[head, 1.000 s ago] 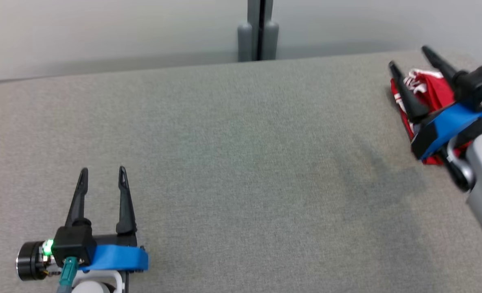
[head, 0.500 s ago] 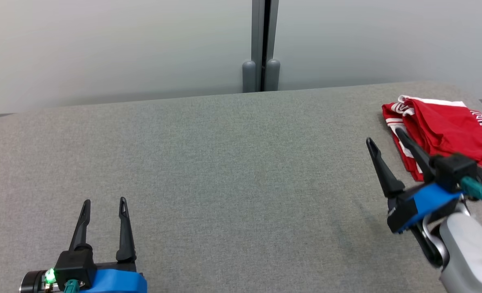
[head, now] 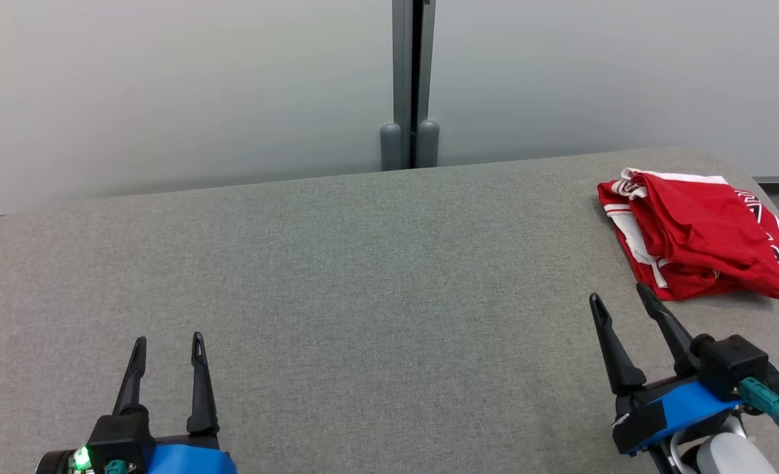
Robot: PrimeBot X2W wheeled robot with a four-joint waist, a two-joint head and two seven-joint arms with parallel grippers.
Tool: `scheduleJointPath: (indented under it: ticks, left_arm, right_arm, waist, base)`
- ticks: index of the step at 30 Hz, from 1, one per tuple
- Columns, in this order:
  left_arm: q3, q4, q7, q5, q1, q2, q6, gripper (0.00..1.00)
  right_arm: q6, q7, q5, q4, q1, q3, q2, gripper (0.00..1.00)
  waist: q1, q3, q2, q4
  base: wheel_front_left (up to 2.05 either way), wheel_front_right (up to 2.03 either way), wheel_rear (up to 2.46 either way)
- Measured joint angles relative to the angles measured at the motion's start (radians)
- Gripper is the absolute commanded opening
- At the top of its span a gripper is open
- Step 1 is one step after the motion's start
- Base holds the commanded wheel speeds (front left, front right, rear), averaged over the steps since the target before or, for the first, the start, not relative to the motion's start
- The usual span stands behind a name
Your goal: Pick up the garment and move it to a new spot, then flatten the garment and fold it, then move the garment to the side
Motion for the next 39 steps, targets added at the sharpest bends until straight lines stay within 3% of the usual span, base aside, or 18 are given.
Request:
scheduleJointPath:
  ticks: [7,12,39]
  left_arm:
    - [0.002,0.014,0.000,0.002,-0.010,0.001,-0.008,1.00]
    - [0.004,0.021,0.000,0.003,-0.016,0.001,-0.009,1.00]
    - [0.002,0.040,0.000,0.003,-0.029,-0.008,0.010,1.00]
  right_arm:
    - [0.000,0.000,-0.058,-0.053,0.063,-0.100,0.107,1.00]
    - [0.000,0.000,-0.095,-0.075,0.092,-0.131,0.147,1.00]
    - [0.000,0.015,-0.130,-0.002,0.078,-0.139,0.170,1.00]
  waist:
    - [0.0001,-0.004,0.0001,0.011]
    - [0.0001,-0.005,0.0001,0.019]
    - [0.0001,-0.005,0.0001,0.032]
  base:
    - [0.00,0.00,0.00]
    - [0.00,0.00,0.00]
    - [0.00,0.00,0.00]
